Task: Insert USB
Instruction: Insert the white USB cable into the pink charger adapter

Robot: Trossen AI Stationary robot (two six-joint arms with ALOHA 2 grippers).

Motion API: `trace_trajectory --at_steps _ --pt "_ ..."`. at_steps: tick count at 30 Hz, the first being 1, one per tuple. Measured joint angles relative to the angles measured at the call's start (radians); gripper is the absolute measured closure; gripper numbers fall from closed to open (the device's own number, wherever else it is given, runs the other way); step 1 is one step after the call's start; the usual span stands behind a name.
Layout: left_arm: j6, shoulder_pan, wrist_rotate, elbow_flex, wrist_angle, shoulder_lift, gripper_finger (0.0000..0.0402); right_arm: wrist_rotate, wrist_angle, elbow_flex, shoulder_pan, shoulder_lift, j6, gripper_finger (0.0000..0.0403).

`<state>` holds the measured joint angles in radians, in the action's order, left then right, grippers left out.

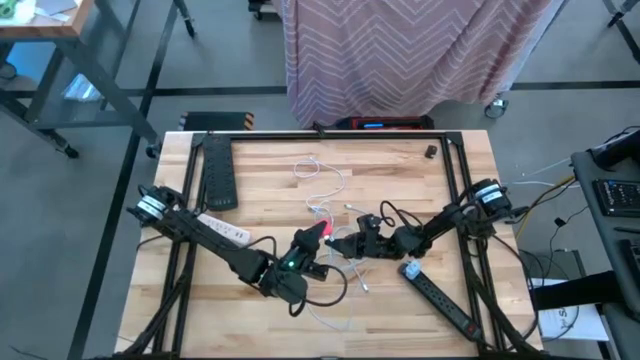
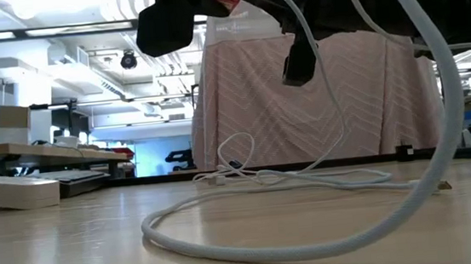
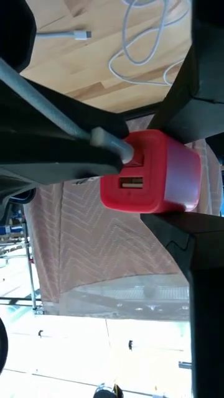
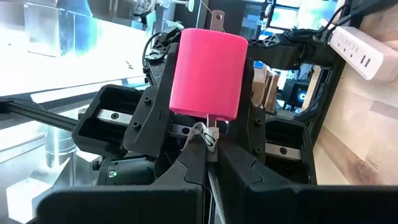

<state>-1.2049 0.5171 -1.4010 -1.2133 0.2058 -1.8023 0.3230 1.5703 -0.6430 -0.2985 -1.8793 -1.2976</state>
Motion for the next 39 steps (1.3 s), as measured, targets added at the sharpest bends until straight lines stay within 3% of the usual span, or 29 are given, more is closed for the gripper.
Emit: trace_trajectory --at_steps 39 --pt "0.035 -0.011 -0.018 0.000 -0.006 -0.026 0.0264 0.069 -0.020 -0.009 0.043 -0.002 0.004 0.0398"
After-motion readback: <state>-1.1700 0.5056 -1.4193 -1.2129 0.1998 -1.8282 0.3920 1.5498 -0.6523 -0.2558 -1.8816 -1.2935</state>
